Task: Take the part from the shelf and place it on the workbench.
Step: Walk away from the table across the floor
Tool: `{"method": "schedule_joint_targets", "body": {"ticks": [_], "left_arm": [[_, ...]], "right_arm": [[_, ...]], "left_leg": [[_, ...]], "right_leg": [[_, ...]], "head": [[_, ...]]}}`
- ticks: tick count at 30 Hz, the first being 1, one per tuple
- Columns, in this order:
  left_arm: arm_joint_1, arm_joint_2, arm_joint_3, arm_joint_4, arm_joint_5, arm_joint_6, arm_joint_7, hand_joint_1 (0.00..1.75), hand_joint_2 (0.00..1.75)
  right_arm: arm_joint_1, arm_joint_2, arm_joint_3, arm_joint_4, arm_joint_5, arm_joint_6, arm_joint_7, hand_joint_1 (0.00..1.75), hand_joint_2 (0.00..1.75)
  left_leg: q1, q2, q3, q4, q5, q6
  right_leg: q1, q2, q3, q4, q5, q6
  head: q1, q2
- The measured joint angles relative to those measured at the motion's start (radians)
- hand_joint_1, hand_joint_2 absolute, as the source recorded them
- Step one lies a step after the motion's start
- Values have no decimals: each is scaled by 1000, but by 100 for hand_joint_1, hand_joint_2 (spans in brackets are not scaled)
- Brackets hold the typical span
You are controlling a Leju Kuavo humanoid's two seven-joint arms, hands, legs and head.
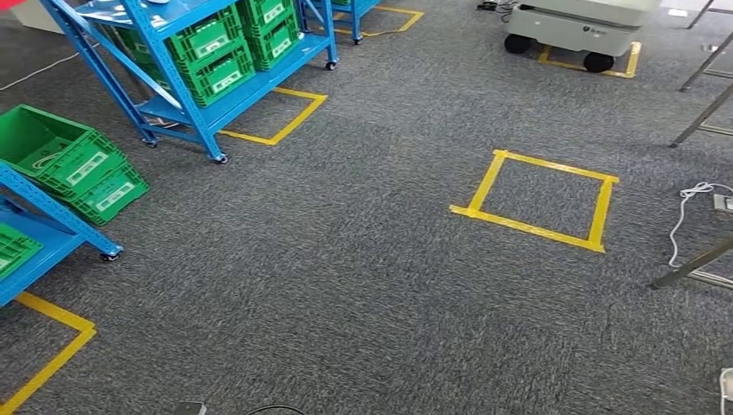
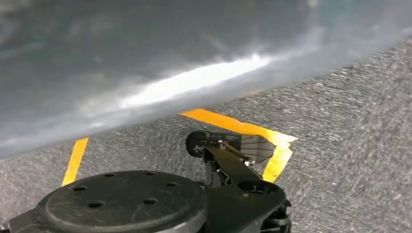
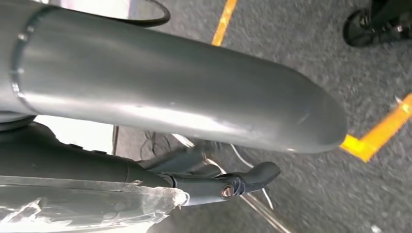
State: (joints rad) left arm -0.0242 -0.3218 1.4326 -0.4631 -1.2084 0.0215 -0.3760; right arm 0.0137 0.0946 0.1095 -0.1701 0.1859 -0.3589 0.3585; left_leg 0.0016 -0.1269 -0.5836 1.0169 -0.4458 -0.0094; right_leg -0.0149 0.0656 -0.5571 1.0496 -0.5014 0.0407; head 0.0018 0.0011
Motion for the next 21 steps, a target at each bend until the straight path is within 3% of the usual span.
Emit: {"method": "schedule_joint_targets", "body": {"ticks": [1,2,3,4,6,8,9,10,12,14,15,16,17,18,19,21], "left_arm": [[1,1,2,1,-1,2,0,0,0],[2,2,4,2,-1,4,1,0,0],[2,2,6,3,-2,5,1,0,0],[1,3,6,4,-2,6,2,0,0],[-3,3,7,7,-3,6,4,0,0],[-4,4,7,9,-3,4,7,0,0],[-3,6,8,11,-3,3,10,0,0],[-2,9,9,13,-3,3,12,0,0],[-4,13,11,16,-3,2,16,0,0],[-9,15,12,19,-3,0,18,0,0],[-10,16,13,20,-3,-1,19,0,0],[-10,17,14,22,-3,-2,20,0,0],[-9,17,15,24,-4,-2,20,0,0],[-9,17,16,26,-5,0,21,0,0],[-10,17,17,29,-7,2,21,0,0],[-14,17,18,33,-15,10,21,0,0]], "right_arm": [[-2,0,2,0,0,-4,-2,0,0],[-3,0,4,0,1,-7,0,0,0],[-3,0,5,0,1,-10,4,0,0],[-2,0,6,0,0,-11,7,0,0],[3,0,6,0,0,-8,11,0,0],[5,0,6,0,0,-1,12,0,0],[4,0,7,0,0,3,13,0,0],[4,1,7,0,0,5,13,0,0],[3,1,10,0,0,8,14,0,0],[3,1,12,0,1,10,14,0,0],[2,1,13,0,0,12,14,0,0],[0,1,13,0,-1,15,14,0,0],[-2,1,13,0,-2,18,15,0,0],[-4,1,13,-1,-5,21,15,0,0],[-5,1,13,-1,-9,23,15,0,0],[-2,0,13,-1,-16,22,13,0,0]], "left_leg": [[2,-9,-1,-3,4,-7],[2,-2,-3,-3,2,-13],[1,18,-11,11,-9,-19],[-1,46,-27,45,-32,-23],[-2,101,-84,166,-96,-31],[0,114,-128,259,-125,-35],[1,116,-125,255,-111,-36],[1,122,-103,215,-81,-36],[-3,169,-31,79,-19,-33],[-7,208,10,-4,2,-21],[-10,208,12,-14,0,-15],[-9,193,11,-15,1,-7],[-8,181,12,-18,3,-1],[-5,168,13,-20,5,6],[-2,155,14,-23,8,13],[1,129,12,-24,12,22]], "right_leg": [[0,-10,3,-3,4,-6],[0,-21,7,-7,8,-12],[-1,-32,9,-12,12,-19],[-2,-45,11,-18,15,-24],[1,-74,12,-22,16,-31],[2,-105,13,-22,14,-33],[2,-118,13,-22,13,-33],[2,-130,15,-22,11,-32],[6,-152,21,-20,6,-26],[14,-173,25,-20,-1,-16],[16,-184,29,-21,-3,-11],[16,-197,34,-24,-5,-7],[15,-197,39,-23,-9,-1],[13,-180,37,-11,-21,4],[11,-151,24,21,-42,9],[8,-89,-33,143,-104,14]], "head": [[0,0],[-1,0],[-4,0],[-8,0],[-15,0],[-15,0],[-15,0],[-16,0],[-16,0],[-15,0],[-14,0],[-12,0],[-11,0],[-9,0],[-5,0],[3,0]]}}
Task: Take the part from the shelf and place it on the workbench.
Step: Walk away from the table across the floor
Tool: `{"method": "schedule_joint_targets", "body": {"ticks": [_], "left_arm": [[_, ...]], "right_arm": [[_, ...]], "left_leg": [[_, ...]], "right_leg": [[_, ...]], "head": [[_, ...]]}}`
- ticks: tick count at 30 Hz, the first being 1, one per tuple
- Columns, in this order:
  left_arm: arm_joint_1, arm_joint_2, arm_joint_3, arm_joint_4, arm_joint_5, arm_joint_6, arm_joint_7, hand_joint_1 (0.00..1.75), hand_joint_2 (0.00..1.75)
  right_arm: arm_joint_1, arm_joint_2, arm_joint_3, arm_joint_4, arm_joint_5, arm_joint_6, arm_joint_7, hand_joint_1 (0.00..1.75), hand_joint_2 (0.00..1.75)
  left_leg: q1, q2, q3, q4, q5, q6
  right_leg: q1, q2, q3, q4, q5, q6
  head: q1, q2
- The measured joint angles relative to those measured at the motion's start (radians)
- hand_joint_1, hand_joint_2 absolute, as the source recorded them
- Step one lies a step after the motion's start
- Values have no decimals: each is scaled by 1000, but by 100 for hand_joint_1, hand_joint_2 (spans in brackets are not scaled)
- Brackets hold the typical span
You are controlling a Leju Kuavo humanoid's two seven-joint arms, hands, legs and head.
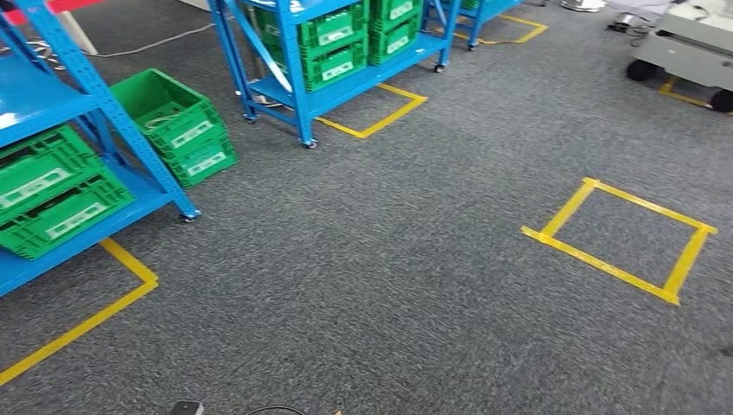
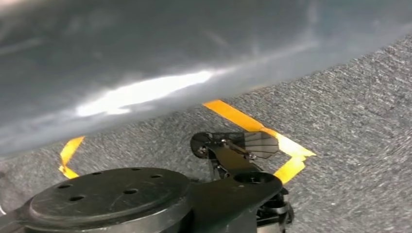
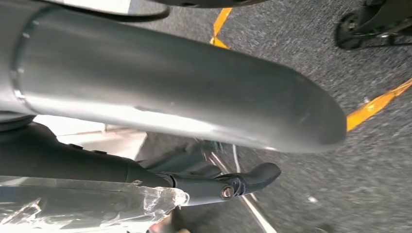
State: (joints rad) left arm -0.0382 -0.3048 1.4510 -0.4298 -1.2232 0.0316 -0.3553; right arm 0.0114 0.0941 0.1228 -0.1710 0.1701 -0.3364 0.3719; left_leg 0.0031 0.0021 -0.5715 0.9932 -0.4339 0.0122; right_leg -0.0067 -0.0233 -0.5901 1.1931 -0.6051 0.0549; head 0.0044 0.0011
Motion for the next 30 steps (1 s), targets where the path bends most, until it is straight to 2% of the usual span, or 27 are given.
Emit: {"method": "schedule_joint_targets", "body": {"ticks": [1,2,3,4,5,7,9,11,12,13,15,16,17,18,19,20,22,23,24,26,27,28,29,30], "left_arm": [[-2,0,0,4,-5,5,0,0,0],[-2,0,0,8,-10,11,0,0,0],[-2,0,0,13,-13,17,0,0,0],[-2,0,0,19,-15,22,0,0,0],[-3,0,0,23,-16,25,0,0,0],[-5,0,0,29,-18,28,0,0,0],[-7,0,0,33,-20,30,0,0,0],[-6,2,0,36,-20,30,0,0,0],[-6,2,0,37,-20,31,0,0,0],[-7,2,0,39,-20,31,0,0,0],[-12,2,0,42,-20,31,1,0,0],[-14,2,0,43,-20,31,1,0,0],[-15,2,0,44,-20,31,1,0,0],[-15,3,0,45,-19,31,1,0,0],[-14,3,0,46,-18,31,2,0,0],[-13,4,1,46,-16,31,2,0,0],[-15,6,1,47,-14,30,3,0,0],[-17,7,1,48,-13,30,3,0,0],[-18,7,1,48,-13,30,3,0,0],[-16,7,1,49,-13,30,3,0,0],[-14,8,1,49,-13,30,3,0,0],[-13,8,1,49,-11,29,3,0,0],[-14,8,1,49,-9,27,3,0,0],[-15,8,2,49,-7,24,4,0,0]], "right_arm": [[2,-1,0,0,-3,-3,-1,0,0],[3,-2,0,0,-5,-8,-1,0,0],[5,-3,0,1,-6,-13,0,0,0],[6,-5,0,1,-7,-18,1,0,0],[6,-7,0,1,-7,-23,2,0,0],[6,-9,0,1,-8,-30,2,0,0],[4,-10,0,1,-8,-35,-5,0,0],[1,-10,-1,1,-8,-37,-5,0,0],[1,-11,-1,1,-8,-37,-2,0,0],[1,-11,-1,1,-7,-37,2,0,0],[4,-11,-1,1,-6,-36,5,0,0],[6,-11,-1,1,-6,-36,5,0,0],[6,-11,-1,1,-6,-36,5,0,0],[6,-12,-1,1,-5,-36,6,0,0],[5,-12,-1,1,-3,-36,6,0,0],[4,-12,0,1,0,-36,7,0,0],[2,-12,3,1,4,-36,7,0,0],[2,-12,4,1,4,-36,7,0,0],[1,-12,6,1,5,-36,7,0,0],[-3,-12,8,1,5,-36,7,0,0],[-6,-12,9,0,5,-36,8,0,0],[-7,-12,9,0,6,-36,9,0,0],[-7,-12,10,0,8,-37,8,0,0],[-7,-12,10,0,10,-39,7,0,0]], "left_leg": [[0,-15,-1,0,1,2],[0,-31,-1,0,1,3],[0,-47,0,1,1,3],[0,-63,1,1,2,2],[1,-78,2,1,2,0],[0,-105,0,5,3,-9],[1,-128,-7,4,7,-23],[5,-145,-14,1,13,-37],[4,-132,-19,9,7,-43],[2,-107,-32,34,-11,-48],[-1,-42,-84,145,-78,-55],[0,-25,-115,213,-110,-57],[1,-17,-138,265,-128,-59],[1,-13,-143,282,-125,-60],[2,-10,-129,260,-105,-59],[2,0,-98,205,-72,-58],[-2,49,-26,71,-18,-50],[-4,68,-4,29,-7,-44],[-6,77,5,8,-6,-38],[-6,54,4,2,-7,-25],[-4,43,5,0,-5,-19],[-1,32,5,-2,-3,-13],[2,20,6,-3,-1,-7],[2,8,5,-3,0,-3]], "right_leg": [[-1,13,-34,67,-25,1],[-1,18,-59,110,-33,2],[-1,21,-68,118,-21,2],[-3,24,-58,85,9,2],[-5,35,-33,23,49,2],[-14,89,20,-106,104,2],[-18,121,43,-158,113,-3],[-16,99,49,-162,118,-16],[-16,85,50,-165,121,-23],[-17,70,51,-168,124,-29],[-15,37,51,-171,125,-37],[-13,19,51,-171,124,-39],[-12,2,50,-171,123,-40],[-12,-14,51,-171,122,-40],[-11,-28,52,-171,121,-40],[-11,-41,54,-171,120,-38],[-7,-62,59,-170,114,-31],[-2,-72,60,-169,111,-26],[1,-82,64,-170,107,-22],[3,-100,72,-174,103,-13],[1,-90,74,-170,97,-7],[-1,-67,67,-151,83,-3],[-3,-36,49,-110,57,2],[-4,-5,20,-45,24,4]], "head": [[2,0],[2,0],[2,0],[2,0],[2,0],[2,0],[3,0],[3,0],[0,0],[-5,0],[-14,0],[-16,0],[-15,0],[-15,0],[-16,0],[-16,0],[-17,0],[-16,0],[-15,0],[-12,0],[-10,0],[-8,0],[-5,0],[-2,0]]}}
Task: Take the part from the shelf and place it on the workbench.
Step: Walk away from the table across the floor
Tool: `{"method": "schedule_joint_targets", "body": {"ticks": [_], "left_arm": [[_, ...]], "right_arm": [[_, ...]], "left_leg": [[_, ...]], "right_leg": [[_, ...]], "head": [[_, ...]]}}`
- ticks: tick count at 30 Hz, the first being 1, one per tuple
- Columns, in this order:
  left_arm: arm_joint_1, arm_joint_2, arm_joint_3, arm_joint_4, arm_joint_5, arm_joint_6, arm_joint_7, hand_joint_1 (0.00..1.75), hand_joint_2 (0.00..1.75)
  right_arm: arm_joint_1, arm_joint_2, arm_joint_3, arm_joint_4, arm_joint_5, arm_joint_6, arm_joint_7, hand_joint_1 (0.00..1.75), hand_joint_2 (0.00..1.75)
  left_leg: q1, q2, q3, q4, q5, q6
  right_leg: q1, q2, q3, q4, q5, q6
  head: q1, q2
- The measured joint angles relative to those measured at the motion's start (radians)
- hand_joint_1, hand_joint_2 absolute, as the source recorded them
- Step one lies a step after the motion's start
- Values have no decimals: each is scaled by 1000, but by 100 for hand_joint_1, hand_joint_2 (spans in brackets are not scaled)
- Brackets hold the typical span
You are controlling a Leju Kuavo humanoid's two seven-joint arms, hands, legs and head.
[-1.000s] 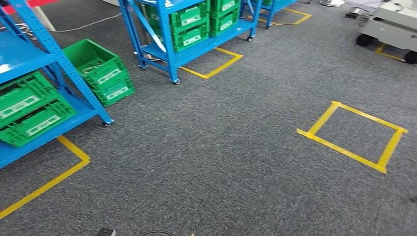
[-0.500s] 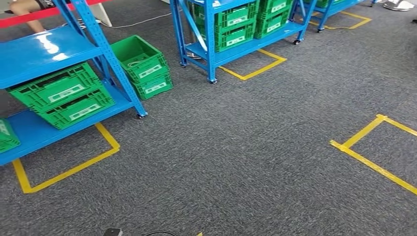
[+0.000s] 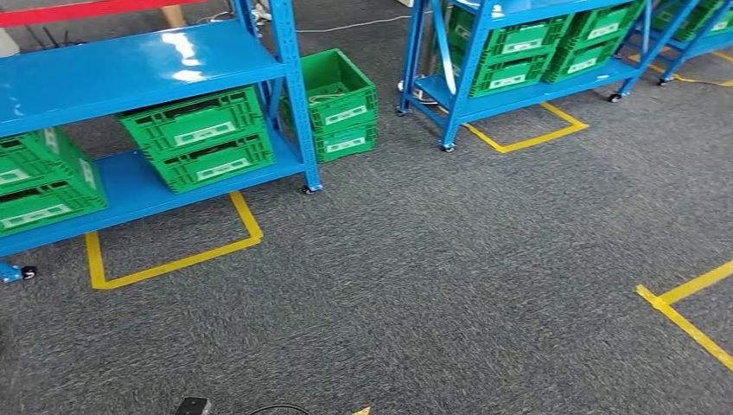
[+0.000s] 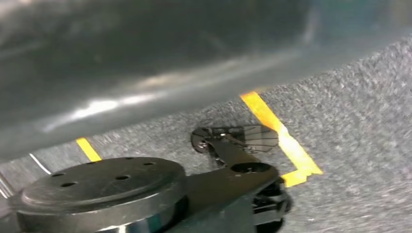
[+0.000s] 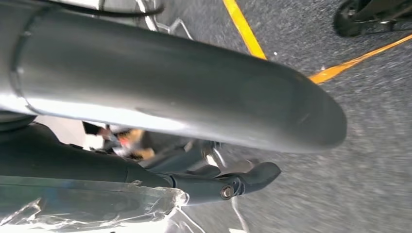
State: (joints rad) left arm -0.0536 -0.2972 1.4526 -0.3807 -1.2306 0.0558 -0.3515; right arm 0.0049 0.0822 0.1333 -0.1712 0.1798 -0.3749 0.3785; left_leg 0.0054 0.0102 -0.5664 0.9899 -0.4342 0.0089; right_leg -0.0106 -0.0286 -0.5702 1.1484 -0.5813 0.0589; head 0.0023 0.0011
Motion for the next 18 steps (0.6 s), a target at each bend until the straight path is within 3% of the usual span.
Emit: {"method": "schedule_joint_targets", "body": {"ticks": [2,3,4,5,7,9,10,11,12,14,15,16,18], "left_arm": [[-1,0,0,0,4,-7,1,0,0],[0,0,0,0,4,-9,2,0,0],[1,0,0,0,5,-11,2,0,0],[2,0,0,0,6,-12,2,0,0],[2,1,1,0,8,-13,-1,0,0],[2,2,1,0,13,-14,-10,0,0],[3,3,1,0,15,-11,-15,0,0],[5,3,1,1,15,-8,-18,0,0],[8,3,1,2,15,-4,-19,0,0],[8,3,1,4,14,2,-19,0,0],[6,3,1,6,13,3,-19,0,0],[3,3,1,7,12,4,-19,0,0],[1,3,1,10,12,4,-19,0,0]], "right_arm": [[3,0,3,0,2,-3,-4,0,0],[4,0,4,0,3,-5,-4,0,0],[5,0,5,0,3,-6,-4,0,0],[5,0,6,0,3,-7,-3,0,0],[6,1,7,0,3,-13,-3,0,0],[6,3,8,1,2,-22,-13,0,0],[6,4,8,1,0,-27,-19,0,0],[6,4,8,1,-2,-31,-25,0,0],[5,5,8,1,-4,-34,-23,0,0],[7,5,7,1,-7,-38,-12,0,0],[8,5,7,1,-7,-38,-8,0,0],[10,5,7,1,-8,-35,-7,0,0],[13,5,7,1,-9,-27,-6,0,0]], "left_leg": [[0,-29,-1,0,0,4],[-1,-44,-1,1,0,5],[0,-59,1,1,0,5],[1,-75,2,1,0,3],[2,-105,2,5,0,-5],[2,-129,-6,8,3,-18],[2,-141,-11,8,7,-25],[4,-151,-14,5,10,-32],[4,-142,-18,7,10,-38],[1,-87,-42,55,-21,-47],[-1,-51,-68,109,-52,-50],[-1,-31,-102,180,-87,-52],[-1,-21,-151,285,-121,-54]], "right_leg": [[0,23,-67,136,-53,0],[0,26,-85,166,-53,0],[0,27,-85,153,-33,-2],[-2,32,-64,100,5,-3],[-9,79,-5,-41,73,-3],[-15,123,27,-111,90,-3],[-15,127,30,-115,87,-7],[-14,115,31,-114,89,-13],[-13,102,31,-116,91,-20],[-13,73,34,-121,94,-33],[-11,57,34,-122,94,-37],[-8,40,34,-122,93,-41],[-5,5,35,-122,90,-44]], "head": [[2,0],[2,0],[2,0],[2,0],[3,0],[3,0],[3,0],[2,0],[2,0],[-6,0],[-10,0],[-13,0],[-14,0]]}}
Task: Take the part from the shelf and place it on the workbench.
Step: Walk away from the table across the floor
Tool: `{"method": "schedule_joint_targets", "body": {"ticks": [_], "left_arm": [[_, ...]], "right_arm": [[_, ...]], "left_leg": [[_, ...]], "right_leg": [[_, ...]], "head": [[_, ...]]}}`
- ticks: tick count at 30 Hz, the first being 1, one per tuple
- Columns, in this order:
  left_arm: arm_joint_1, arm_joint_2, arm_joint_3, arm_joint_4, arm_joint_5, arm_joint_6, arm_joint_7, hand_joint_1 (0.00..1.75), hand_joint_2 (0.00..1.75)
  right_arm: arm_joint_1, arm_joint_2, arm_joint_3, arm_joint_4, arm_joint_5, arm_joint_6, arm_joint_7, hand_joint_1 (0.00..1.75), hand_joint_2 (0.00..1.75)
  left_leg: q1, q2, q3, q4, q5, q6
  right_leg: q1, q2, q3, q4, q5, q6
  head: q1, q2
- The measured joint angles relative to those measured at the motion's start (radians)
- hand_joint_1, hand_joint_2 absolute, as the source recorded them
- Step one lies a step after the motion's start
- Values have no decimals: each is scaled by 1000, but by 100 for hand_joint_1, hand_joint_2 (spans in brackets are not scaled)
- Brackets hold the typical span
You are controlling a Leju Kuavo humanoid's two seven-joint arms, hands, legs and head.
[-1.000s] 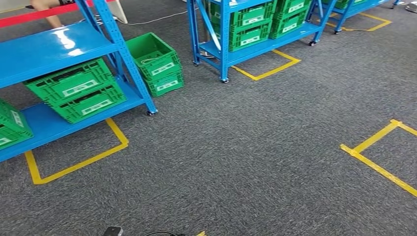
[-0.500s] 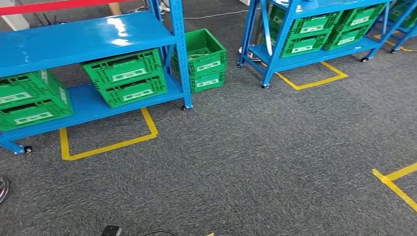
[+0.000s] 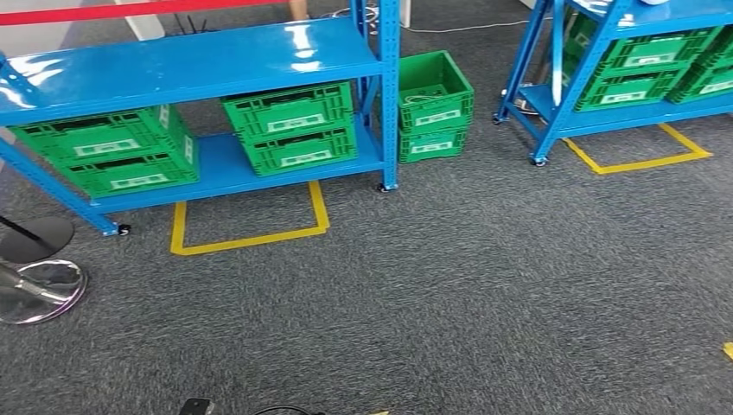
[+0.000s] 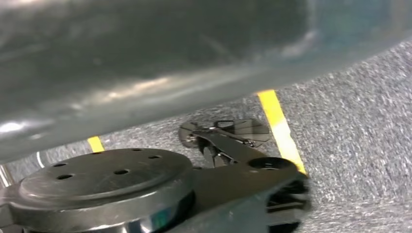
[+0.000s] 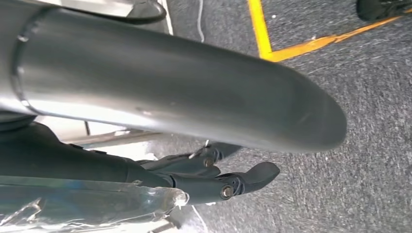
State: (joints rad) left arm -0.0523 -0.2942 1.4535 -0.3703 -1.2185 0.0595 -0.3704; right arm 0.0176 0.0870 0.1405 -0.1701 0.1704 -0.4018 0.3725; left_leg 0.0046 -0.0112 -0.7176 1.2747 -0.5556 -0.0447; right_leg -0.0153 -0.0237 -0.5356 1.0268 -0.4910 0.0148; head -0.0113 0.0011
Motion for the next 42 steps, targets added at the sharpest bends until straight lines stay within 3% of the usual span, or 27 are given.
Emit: {"method": "schedule_joint_targets", "body": {"ticks": [1,3,5,6,7,9,11,13,15,16,18,20,22,23,24,28,34,38,40,42], "left_arm": [[1,1,0,2,0,0,0,0,0],[4,3,0,4,2,0,0,0,0],[2,5,1,5,7,0,1,0,0],[0,5,1,6,9,-1,2,0,0],[0,5,1,6,11,-1,3,0,0],[3,5,1,7,15,-1,5,0,0],[4,5,2,8,15,-1,6,0,0],[2,5,2,9,15,0,7,0,0],[1,5,2,9,15,1,8,0,0],[2,5,2,9,15,2,8,0,0],[3,4,2,10,15,2,8,0,0],[2,4,2,10,16,2,8,0,0],[2,5,2,11,20,2,8,0,0],[3,5,3,11,22,2,8,0,0],[5,5,3,11,25,2,8,0,0],[-1,16,10,12,52,10,-3,0,0],[-23,33,16,22,66,15,-13,0,0],[-24,38,17,26,68,19,-20,0,0],[-25,38,17,29,68,20,-22,0,0],[-24,38,17,33,69,22,-23,0,0]], "right_arm": [[0,0,0,0,0,4,0,0,0],[-3,0,0,0,-1,9,1,0,0],[-4,0,0,0,-1,9,1,0,0],[-4,0,0,0,-2,9,1,0,0],[-5,0,0,0,-2,9,1,0,0],[-10,0,0,0,-3,9,2,0,0],[-12,0,0,-1,-4,9,2,0,0],[-10,0,0,0,-6,9,0,0,0],[-7,0,0,0,-9,10,-2,0,0],[-6,0,0,0,-11,10,-1,0,0],[-4,0,0,0,-14,10,0,0,0],[-4,0,0,0,-15,11,1,0,0],[-5,1,0,1,-24,18,-11,0,0],[-5,2,-2,1,-32,25,-18,0,0],[-7,2,-3,1,-39,34,-23,0,0],[-9,2,-6,1,-39,67,-24,0,0],[-14,2,-7,1,-36,86,-24,0,0],[-14,1,-7,1,-38,90,-24,0,0],[-15,1,-7,1,-40,95,-24,0,0],[-18,1,-7,1,-43,102,-24,0,0]], "left_leg": [[0,1,0,3,11,1],[-2,16,56,-98,74,9],[-11,64,121,-223,116,20],[-15,81,138,-257,121,26],[-18,86,143,-271,118,31],[-16,62,144,-276,120,42],[-9,38,147,-282,124,53],[-5,13,147,-284,127,61],[-5,-15,146,-284,127,64],[-5,-29,147,-283,127,64],[-4,-60,151,-282,127,62],[-4,-87,149,-277,126,53],[-4,-106,141,-275,128,39],[-2,-113,138,-274,130,33],[1,-118,136,-276,134,35],[2,-120,133,-279,141,69],[1,-119,134,-280,142,71],[1,-112,139,-291,138,62],[6,-102,151,-310,142,56],[8,-89,159,-318,143,55]], "right_leg": [[1,-15,1,0,-1,0],[3,-40,6,0,-4,1],[9,-61,9,1,-11,7],[13,-71,12,1,-15,11],[16,-81,14,-1,-17,16],[15,-96,25,-5,-22,25],[12,-59,14,33,-51,35],[10,-1,-40,152,-112,41],[9,18,-101,268,-150,43],[9,20,-114,282,-142,43],[6,32,-84,192,-70,43],[-4,83,-31,60,-8,43],[-8,119,-11,9,2,38],[-8,118,-10,4,2,34],[-7,114,-10,5,4,32],[-5,110,-11,2,9,31],[-4,111,-11,2,9,30],[-5,112,-14,-5,6,36],[-2,85,-25,19,-13,42],[0,46,-75,120,-70,50]], "head": [[0,0],[0,0],[0,0],[1,0],[2,0],[4,0],[9,0],[15,0],[17,0],[17,0],[17,0],[17,0],[17,0],[17,0],[17,0],[17,0],[16,0],[16,0],[19,0],[23,0]]}}
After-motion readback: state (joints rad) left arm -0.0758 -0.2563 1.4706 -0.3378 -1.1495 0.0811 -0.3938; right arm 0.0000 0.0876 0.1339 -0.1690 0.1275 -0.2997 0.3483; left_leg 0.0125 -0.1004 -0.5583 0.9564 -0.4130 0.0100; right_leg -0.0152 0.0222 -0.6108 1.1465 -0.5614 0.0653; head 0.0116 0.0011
